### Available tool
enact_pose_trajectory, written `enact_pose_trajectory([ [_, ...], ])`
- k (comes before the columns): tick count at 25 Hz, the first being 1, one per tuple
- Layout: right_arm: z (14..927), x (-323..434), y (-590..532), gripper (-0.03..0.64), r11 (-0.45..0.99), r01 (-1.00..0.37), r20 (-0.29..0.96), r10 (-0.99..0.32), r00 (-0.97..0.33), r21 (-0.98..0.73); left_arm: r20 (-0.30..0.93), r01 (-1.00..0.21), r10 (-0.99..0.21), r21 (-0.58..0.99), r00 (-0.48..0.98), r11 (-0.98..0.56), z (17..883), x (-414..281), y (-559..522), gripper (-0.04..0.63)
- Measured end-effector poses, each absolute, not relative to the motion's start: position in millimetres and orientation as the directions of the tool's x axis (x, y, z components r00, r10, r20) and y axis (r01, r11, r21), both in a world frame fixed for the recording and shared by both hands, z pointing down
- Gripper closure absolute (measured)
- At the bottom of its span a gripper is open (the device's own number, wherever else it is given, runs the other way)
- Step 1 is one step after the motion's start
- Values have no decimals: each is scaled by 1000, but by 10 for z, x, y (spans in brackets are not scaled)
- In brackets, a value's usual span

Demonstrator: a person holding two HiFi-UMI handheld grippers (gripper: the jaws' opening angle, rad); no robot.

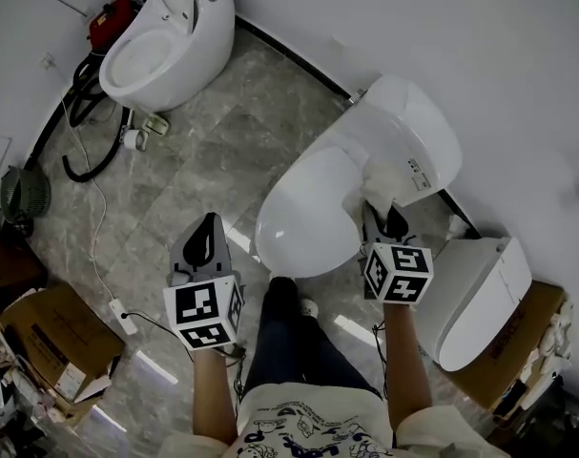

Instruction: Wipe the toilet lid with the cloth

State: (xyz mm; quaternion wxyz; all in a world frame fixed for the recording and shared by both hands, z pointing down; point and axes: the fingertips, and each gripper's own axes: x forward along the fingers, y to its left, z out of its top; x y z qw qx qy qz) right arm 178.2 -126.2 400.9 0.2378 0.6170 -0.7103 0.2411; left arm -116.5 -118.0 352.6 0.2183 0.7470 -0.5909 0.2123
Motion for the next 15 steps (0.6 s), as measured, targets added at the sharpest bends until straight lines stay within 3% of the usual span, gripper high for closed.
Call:
enact_pose_trajectory([
  [15,5038,1809,-1250,506,125,-991,731,-673,-117,-43,677,-975,-707,83,207,-207,4413,-1116,-1034,586],
])
